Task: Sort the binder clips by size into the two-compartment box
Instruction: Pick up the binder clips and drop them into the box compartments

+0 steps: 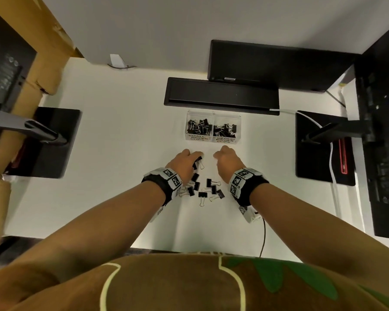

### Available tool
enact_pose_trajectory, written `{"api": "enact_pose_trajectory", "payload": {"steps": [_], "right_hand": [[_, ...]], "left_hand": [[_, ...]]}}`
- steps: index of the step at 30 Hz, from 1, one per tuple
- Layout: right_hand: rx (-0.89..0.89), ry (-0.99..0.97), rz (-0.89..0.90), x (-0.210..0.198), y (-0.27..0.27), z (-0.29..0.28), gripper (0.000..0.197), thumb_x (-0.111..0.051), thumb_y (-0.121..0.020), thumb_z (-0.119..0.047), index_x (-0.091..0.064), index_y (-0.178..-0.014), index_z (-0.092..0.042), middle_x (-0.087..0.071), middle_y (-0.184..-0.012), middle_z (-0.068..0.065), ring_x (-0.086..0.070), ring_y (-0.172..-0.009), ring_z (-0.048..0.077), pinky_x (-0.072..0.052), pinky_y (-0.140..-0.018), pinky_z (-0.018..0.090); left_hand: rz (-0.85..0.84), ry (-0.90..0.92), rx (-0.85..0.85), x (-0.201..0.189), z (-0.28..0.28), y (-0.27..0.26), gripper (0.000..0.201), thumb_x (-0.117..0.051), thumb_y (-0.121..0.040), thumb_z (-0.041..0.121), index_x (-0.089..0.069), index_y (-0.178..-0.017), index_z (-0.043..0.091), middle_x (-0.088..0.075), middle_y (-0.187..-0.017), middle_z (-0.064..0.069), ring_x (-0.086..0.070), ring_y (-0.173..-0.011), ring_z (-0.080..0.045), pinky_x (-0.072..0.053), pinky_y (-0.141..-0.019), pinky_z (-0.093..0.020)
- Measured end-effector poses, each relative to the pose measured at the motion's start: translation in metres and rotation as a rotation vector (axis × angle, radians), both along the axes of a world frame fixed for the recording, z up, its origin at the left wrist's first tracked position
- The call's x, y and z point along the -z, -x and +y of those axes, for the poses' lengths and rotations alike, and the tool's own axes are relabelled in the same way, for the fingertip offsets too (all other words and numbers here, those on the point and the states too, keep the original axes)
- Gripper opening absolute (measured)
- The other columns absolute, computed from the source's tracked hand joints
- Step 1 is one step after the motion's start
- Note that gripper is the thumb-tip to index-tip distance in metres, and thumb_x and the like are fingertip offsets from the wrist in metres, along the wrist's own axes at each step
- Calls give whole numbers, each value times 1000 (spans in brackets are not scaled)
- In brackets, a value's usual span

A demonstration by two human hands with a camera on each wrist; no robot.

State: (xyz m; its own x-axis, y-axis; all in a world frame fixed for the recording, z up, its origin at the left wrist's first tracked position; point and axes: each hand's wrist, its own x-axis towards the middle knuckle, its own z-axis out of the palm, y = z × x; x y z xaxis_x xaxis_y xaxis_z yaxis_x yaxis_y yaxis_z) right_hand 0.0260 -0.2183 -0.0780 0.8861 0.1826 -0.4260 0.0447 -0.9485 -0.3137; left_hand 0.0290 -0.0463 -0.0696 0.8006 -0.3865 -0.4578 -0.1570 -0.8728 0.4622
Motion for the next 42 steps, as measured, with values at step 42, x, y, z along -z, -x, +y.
{"api": "enact_pose_trajectory", "payload": {"steps": [42], "right_hand": [[-113,-178,119,-10,61,-6,45,-58,-89,-14,-45,-132,-18,-42,-130,5,-39,-114,27,-46,-92,40]], "left_hand": [[-218,238,-231,-52,-74,-87,9,-54,-91,6,-49,-96,11,-55,-88,-6,-57,-80,-23,-48,-73,-31]]}}
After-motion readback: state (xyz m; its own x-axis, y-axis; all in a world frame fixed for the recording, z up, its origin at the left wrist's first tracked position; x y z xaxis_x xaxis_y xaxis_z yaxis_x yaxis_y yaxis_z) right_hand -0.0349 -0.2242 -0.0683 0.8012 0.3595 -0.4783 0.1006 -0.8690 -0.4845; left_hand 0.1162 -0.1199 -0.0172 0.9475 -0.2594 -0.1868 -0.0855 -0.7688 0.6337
